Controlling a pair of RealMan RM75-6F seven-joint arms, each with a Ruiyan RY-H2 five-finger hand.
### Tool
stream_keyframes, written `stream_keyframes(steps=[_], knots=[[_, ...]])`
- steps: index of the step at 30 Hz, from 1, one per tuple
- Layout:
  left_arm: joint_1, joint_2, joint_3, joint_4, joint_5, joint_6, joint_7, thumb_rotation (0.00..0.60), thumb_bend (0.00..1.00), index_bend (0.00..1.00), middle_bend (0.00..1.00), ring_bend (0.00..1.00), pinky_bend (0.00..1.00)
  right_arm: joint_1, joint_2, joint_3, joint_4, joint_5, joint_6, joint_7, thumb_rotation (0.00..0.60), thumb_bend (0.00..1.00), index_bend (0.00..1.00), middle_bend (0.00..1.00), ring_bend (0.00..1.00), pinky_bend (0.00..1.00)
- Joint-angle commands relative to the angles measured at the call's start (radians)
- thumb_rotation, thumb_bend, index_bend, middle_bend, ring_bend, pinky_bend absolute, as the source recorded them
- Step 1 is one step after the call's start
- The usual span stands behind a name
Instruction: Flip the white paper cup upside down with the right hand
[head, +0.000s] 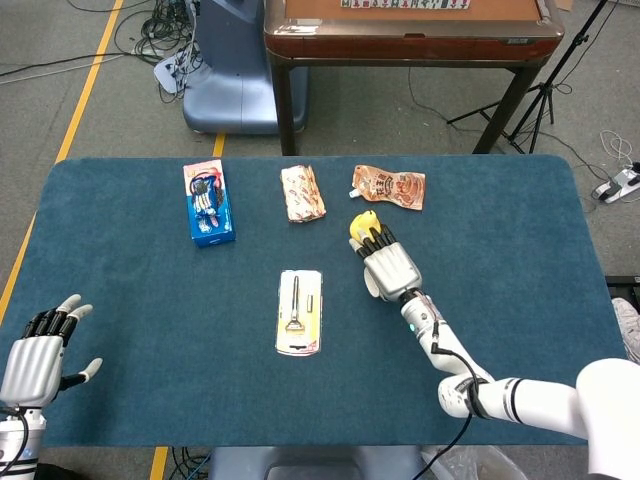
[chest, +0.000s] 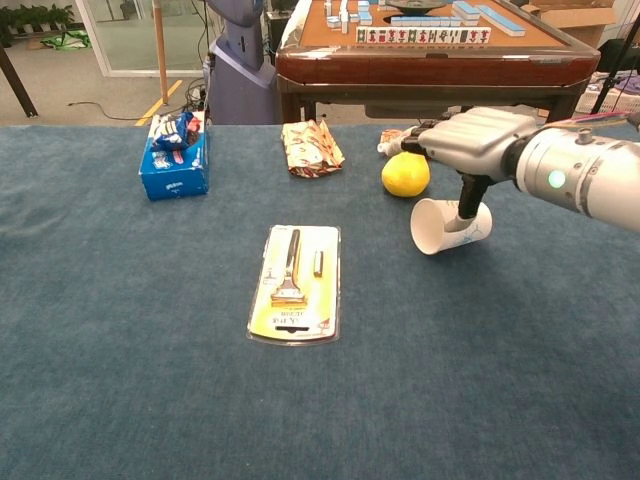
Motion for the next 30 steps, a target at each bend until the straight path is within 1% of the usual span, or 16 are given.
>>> stream_keyframes(steps=[1, 3, 5, 11, 17, 23, 30], knots=[[0.0, -0.001, 0.001, -0.001, 0.0, -0.002, 0.002, 0.6, 0.15, 0.22, 0.13, 0.16, 0.13, -0.073, 0.063, 0.042, -0.01, -0.091, -0.025, 0.26, 0.6, 0.12, 0.12, 0.12, 0.0, 0.0], [-0.001, -0.002, 0.001, -0.001, -0.001, -0.004, 0.004, 0.6, 0.15, 0.22, 0.13, 0.16, 0.13, -0.096, 0.079, 0.04, 0.001, -0.125, -0.031, 0.343, 0.6, 0.12, 0.18, 0.14, 0.0, 0.0], [-0.002, -0.004, 0.001, -0.003, -0.001, -0.006, 0.007, 0.6, 0.15, 0.22, 0.13, 0.16, 0.13, -0.114, 0.091, 0.034, 0.01, -0.148, -0.04, 0.403, 0.6, 0.12, 0.22, 0.16, 0.0, 0.0], [-0.004, 0.0, 0.0, -0.012, -0.002, -0.008, 0.019, 0.6, 0.15, 0.22, 0.13, 0.16, 0.13, -0.151, 0.136, 0.009, 0.034, -0.184, -0.098, 0.533, 0.6, 0.12, 0.23, 0.16, 0.0, 0.0], [-0.003, 0.001, 0.002, -0.023, -0.009, -0.011, 0.034, 0.6, 0.15, 0.22, 0.13, 0.16, 0.13, -0.172, 0.156, -0.015, 0.069, -0.226, -0.125, 0.594, 0.6, 0.13, 0.23, 0.16, 0.0, 0.0], [-0.008, 0.001, 0.0, -0.033, -0.01, -0.017, 0.05, 0.6, 0.15, 0.22, 0.13, 0.16, 0.13, -0.173, 0.12, -0.027, 0.14, -0.273, -0.142, 0.637, 0.6, 0.13, 0.23, 0.16, 0.0, 0.0], [-0.007, 0.007, 0.001, -0.048, -0.013, -0.017, 0.063, 0.6, 0.15, 0.22, 0.13, 0.16, 0.13, -0.165, 0.051, -0.025, 0.247, -0.316, -0.159, 0.699, 0.6, 0.19, 0.27, 0.18, 0.0, 0.0]])
